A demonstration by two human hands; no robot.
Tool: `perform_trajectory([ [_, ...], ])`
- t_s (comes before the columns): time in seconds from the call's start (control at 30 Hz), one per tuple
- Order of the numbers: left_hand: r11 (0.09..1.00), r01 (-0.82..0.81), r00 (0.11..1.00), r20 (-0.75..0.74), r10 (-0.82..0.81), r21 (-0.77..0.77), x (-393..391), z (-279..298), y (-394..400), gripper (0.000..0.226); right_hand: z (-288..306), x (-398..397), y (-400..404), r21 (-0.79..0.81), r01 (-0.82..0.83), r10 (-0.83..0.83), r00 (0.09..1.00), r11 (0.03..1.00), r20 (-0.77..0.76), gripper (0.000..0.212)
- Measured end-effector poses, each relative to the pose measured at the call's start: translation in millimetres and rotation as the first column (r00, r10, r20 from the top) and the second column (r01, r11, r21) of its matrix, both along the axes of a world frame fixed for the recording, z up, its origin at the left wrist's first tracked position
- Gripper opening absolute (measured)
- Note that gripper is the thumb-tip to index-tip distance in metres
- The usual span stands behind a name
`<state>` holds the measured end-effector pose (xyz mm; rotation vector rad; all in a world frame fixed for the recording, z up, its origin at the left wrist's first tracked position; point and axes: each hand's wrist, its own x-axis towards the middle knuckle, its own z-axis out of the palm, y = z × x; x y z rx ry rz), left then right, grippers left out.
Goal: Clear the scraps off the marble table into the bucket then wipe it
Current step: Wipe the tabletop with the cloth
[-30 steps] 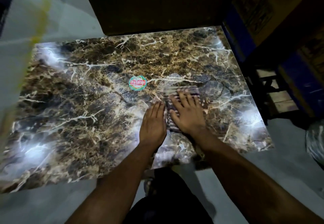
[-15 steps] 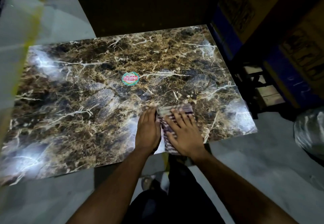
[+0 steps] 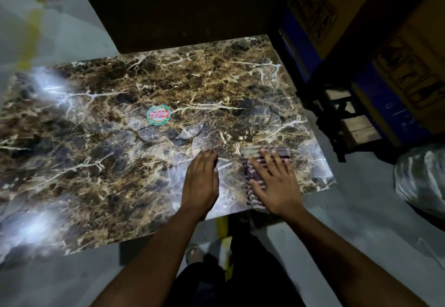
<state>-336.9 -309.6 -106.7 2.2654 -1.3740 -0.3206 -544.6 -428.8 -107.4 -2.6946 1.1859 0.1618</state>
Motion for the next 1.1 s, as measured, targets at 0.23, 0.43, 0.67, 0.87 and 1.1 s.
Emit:
perform_trajectory([
  [0.23, 0.993, -0.057, 0.997, 0.05, 0.052, 0.106, -2.0, -0.8, -54.3, 0.049, 7.8, 52.8, -8.7, 0.063, -0.119, 0.118, 0.993, 0.991, 0.027, 0.066],
  [0.43, 0.992, -0.055, 0.997, 0.052, 0.049, 0.116, 13.2, 3.6, -87.4, 0.048, 1.5, 61.7, -92.2, 0.007, 0.008, -0.008, 0.999, 1.0, 0.036, 0.067],
  [0.67, 0.977, -0.136, 0.989, 0.073, 0.125, 0.167, 39.3, 4.4, -123.6, 0.05, 4.4, 80.0, -94.6, 0.047, -0.274, 0.271, 0.961, 0.961, 0.061, 0.065],
  [0.87, 0.974, -0.144, 0.988, 0.081, 0.132, 0.177, 50.4, 8.2, -150.7, 0.052, 3.0, 142.1, -173.1, 0.015, -0.089, 0.088, 0.992, 0.996, 0.088, 0.069],
  [1.1, 0.955, -0.242, 0.97, 0.045, 0.237, 0.171, 77.1, 1.9, -191.6, 0.05, -2.5, 126.1, -194.4, 0.012, -0.252, 0.25, 0.965, 0.968, 0.081, 0.065],
])
